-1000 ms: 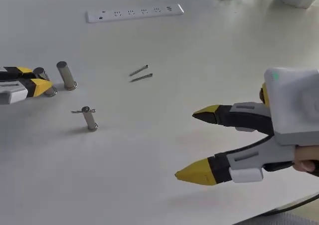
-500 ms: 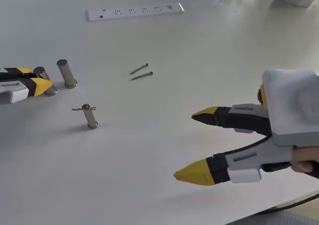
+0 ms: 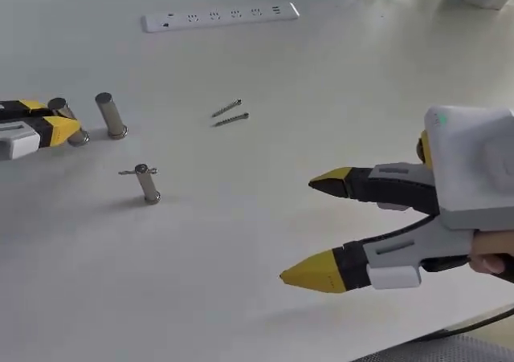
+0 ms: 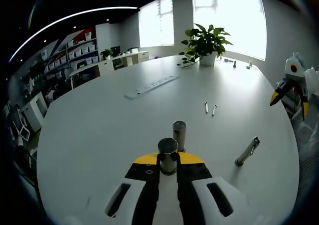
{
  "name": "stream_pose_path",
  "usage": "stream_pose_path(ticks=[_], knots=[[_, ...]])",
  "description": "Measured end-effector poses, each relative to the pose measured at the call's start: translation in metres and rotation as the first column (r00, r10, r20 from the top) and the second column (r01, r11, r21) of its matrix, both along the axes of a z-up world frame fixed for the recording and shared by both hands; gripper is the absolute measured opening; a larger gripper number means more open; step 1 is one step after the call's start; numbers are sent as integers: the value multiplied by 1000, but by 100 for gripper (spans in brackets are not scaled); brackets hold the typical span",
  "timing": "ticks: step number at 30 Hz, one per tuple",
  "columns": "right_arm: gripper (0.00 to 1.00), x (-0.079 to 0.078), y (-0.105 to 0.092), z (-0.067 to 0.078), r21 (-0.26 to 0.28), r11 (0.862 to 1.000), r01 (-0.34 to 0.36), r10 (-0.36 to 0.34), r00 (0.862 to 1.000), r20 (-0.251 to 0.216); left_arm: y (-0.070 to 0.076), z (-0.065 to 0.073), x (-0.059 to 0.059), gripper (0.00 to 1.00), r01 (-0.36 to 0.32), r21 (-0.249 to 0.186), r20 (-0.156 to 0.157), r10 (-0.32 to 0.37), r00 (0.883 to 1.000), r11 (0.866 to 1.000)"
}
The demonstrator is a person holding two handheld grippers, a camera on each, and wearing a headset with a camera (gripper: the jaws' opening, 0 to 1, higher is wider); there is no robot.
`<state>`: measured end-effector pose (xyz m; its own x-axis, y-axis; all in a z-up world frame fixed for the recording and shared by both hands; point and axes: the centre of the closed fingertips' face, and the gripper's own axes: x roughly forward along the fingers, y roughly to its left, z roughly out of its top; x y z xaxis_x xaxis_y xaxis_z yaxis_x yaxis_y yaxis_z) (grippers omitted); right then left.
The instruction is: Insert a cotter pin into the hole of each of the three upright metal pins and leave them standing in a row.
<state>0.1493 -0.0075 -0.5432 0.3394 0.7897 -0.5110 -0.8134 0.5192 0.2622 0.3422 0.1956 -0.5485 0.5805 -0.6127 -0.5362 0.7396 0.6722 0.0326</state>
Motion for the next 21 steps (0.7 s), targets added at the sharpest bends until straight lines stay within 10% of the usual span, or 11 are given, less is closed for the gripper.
stream_pose_path(ticks=[13,21], knots=[[74,0,1,6,7,1000,-10,10,1000,30,-15,57,-40,10,16,-42,79,-13,997,999],[75,-3,0,11,31,999,10,-12,999,50,-31,66,-71,10,18,-35,84,-16,996,999]])
